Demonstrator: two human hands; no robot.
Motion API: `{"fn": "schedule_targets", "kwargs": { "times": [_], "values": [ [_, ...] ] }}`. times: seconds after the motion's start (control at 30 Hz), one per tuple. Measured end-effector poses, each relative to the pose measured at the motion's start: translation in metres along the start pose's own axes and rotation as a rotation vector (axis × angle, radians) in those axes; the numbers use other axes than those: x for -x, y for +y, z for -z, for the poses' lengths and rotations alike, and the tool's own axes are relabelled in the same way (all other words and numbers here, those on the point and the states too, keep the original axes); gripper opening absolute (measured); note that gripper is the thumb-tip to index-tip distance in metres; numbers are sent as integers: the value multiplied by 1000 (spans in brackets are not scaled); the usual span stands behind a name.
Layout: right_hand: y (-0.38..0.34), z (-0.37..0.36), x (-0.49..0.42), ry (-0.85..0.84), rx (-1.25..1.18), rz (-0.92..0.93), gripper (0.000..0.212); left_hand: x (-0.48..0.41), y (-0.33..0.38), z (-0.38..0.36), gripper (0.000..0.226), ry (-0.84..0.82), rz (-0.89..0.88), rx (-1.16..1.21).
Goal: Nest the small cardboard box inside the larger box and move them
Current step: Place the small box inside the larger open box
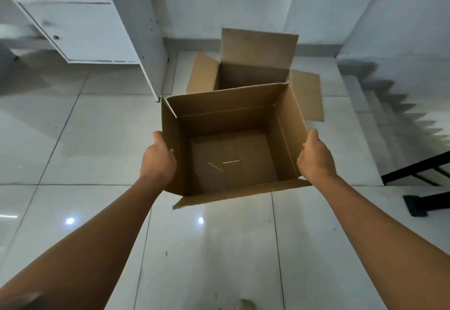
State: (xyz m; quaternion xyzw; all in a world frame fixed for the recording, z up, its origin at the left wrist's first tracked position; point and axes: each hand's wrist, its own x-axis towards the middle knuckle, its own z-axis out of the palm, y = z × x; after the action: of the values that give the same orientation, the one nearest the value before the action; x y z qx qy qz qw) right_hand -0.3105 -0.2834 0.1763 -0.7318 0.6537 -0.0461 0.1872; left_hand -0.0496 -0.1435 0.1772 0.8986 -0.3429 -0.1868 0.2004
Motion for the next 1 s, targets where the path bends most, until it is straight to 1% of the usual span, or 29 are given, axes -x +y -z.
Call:
{"fn": "schedule_targets", "kwargs": {
  "times": [0.1, 0.2, 0.4, 0.63, 0.8, 0.9, 1.0],
  "values": [
    [2, 20, -29, 41, -16, -4, 37, -22, 34, 2, 34, 24, -30, 5],
    [1, 32, -63, 93, -33, -17, 36, -52, 64, -1, 35, 49, -70, 14],
    [-11, 31, -132, 154, -72, -38, 32, -122, 109, -14, 39, 55, -108, 31],
    [-27, 10, -233, 194, -105, -123, 40, -234, 149, -40, 41, 5, -150, 40],
    [-33, -8, -286, 212, -121, -174, 34, -299, 167, -60, 44, -29, -128, 67],
    [-33, -7, -320, 226, -102, -152, 30, -336, 178, -65, 43, -38, -111, 43],
    [-34, -2, -351, 203, -78, -150, 30, -366, 192, -65, 45, -86, -111, 46]
  ]
}}
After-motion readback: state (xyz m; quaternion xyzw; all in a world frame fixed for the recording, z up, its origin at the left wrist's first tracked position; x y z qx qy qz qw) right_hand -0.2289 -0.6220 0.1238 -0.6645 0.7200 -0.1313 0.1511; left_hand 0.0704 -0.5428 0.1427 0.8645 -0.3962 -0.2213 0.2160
